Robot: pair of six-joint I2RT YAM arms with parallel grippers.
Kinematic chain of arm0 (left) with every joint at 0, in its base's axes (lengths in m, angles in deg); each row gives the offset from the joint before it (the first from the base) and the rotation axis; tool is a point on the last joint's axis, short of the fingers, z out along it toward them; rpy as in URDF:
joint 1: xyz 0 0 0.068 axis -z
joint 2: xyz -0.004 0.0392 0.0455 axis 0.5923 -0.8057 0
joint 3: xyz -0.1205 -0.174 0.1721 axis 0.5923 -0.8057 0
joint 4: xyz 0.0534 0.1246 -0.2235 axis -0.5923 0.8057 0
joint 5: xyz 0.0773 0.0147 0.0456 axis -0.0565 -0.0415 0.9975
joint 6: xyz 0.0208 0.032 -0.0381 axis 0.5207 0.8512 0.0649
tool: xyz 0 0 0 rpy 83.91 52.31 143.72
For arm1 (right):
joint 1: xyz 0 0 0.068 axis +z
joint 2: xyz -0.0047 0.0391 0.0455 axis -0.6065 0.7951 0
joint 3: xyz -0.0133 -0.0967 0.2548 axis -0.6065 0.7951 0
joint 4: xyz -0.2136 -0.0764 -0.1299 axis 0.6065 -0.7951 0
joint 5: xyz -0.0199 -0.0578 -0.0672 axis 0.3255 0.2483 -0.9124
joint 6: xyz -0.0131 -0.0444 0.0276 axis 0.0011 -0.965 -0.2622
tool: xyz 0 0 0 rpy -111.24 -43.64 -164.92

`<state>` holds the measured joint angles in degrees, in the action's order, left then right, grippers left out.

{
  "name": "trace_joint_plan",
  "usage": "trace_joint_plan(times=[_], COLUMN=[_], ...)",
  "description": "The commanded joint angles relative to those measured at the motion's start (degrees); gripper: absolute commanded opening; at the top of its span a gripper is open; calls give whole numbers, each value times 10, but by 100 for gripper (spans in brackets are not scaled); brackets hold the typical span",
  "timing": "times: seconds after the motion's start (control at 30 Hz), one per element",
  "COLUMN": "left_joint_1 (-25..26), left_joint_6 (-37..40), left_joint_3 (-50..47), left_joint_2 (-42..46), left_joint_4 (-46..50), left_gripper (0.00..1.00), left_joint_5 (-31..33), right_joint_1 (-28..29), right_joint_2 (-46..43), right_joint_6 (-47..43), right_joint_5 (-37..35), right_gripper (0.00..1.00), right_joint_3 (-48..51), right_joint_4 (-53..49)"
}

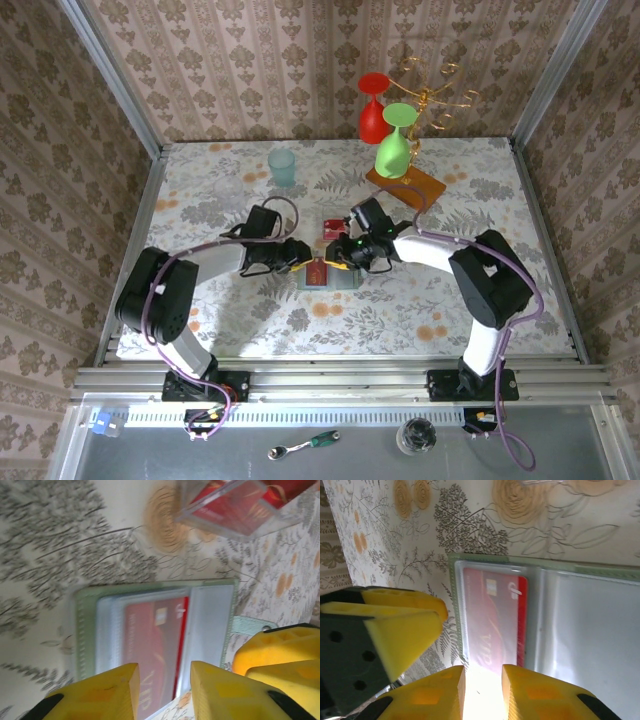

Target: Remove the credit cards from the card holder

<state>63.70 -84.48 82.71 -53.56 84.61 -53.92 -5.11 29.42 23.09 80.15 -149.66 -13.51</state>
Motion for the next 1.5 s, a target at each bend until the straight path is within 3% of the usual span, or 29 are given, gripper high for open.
trace_joint_plan(times=[0.0,0.43,1.07,1.47], left_joint_1=[-8,-8,-27,-20], left_joint_6=[17,38,44,36], left_joint_3=[-18,-24,-31,-35], left_joint_2=[14,-14,-30,-30], left_joint_4=[-3,4,14,5], left_gripper=[30,17,15,14], left_joint_5=[-8,-7,-6,-9], right_joint_1=[7,21,23,22], right_joint_2=[23,65,89,100], right_joint_6=[5,8,-5,-7], right_joint_5=[-6,0,-4,4], right_gripper=[28,28,27,21], right_joint_3=[-31,-65,-67,-57], right_joint_4=[-22,-29,-34,-26])
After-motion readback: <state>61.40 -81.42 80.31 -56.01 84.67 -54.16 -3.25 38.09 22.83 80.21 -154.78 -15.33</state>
